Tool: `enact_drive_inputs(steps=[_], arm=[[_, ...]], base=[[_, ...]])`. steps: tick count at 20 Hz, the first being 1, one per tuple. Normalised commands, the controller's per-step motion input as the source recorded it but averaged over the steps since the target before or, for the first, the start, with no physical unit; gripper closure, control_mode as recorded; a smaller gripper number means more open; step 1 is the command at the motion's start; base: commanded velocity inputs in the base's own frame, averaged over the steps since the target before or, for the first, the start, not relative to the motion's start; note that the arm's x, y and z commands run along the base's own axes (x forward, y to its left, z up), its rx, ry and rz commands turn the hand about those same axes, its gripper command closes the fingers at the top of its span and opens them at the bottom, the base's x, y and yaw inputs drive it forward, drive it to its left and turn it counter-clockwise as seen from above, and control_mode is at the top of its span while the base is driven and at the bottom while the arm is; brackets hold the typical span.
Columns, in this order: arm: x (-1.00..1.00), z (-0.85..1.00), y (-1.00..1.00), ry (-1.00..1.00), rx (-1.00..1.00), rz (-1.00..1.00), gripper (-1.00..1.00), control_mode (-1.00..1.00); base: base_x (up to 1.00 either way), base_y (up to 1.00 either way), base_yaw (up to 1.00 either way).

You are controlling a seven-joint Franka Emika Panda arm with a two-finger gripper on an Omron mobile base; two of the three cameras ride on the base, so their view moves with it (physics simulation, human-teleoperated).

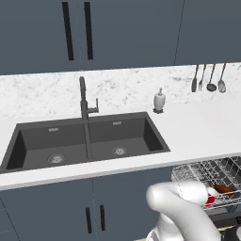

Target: Pick up the cup and bowl from the counter, place them in the dishwasher, and close the dishwasher door.

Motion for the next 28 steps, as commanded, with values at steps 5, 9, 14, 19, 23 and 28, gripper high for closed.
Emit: enact_drive_inputs(steps=[5, 9, 14, 19, 23, 28], arm=[[-0.32, 0.0, 0.13, -0.12, 0.0, 0.01, -1.0, -1.0], [-0.43, -0.15, 0.42, -0.18, 0.0, 0.21, -1.0, -1.0], [-0.34, -0.62, 0.39, -0.18, 0.0, 0.24, -1.0, -1.0], [-0.34, -0.61, 0.02, -0.19, 0.03, 0.13, -1.0, -1.0], [-0.07, -0.11, 0.0, -0.14, 0.0, 0.01, -1.0, -1.0], [0.0, -0.45, 0.0, -0.01, 0.0, 0.0, -1.0, -1.0]], base=[[0.0, 0.0, 0.0], [0.0, 0.0, 0.0], [0.0, 0.0, 0.0], [0.0, 0.0, 0.0], [0.0, 0.0, 0.0], [0.0, 0.0, 0.0]])
